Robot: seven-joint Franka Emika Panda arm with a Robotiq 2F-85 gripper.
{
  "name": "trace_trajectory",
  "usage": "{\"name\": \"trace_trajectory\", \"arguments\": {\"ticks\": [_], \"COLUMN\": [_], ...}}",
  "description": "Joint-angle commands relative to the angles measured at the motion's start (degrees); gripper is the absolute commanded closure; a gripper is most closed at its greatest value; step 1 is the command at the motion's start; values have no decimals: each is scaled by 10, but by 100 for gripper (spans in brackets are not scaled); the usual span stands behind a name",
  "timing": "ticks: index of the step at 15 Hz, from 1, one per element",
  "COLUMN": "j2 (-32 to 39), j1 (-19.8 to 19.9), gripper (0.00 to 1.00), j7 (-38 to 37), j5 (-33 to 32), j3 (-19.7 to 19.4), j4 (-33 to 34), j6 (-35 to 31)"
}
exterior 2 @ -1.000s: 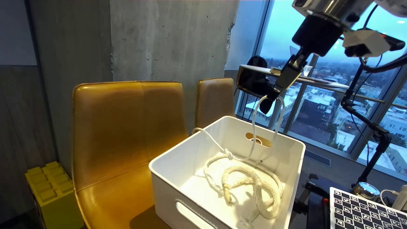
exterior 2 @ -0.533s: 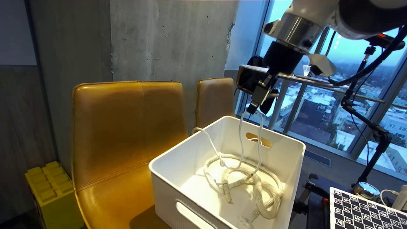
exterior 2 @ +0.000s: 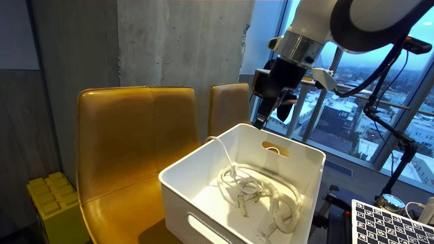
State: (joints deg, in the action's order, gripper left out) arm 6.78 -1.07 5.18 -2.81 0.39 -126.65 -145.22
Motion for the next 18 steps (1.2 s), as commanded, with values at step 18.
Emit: {"name": "trace_trajectory", "arguments": {"ticks": [18], "j2": [300], "j1": [-32], "gripper": [0], "j7": [-11], "j5": [-41], "j3": [-6], "j4": [354], "j6": [57]}}
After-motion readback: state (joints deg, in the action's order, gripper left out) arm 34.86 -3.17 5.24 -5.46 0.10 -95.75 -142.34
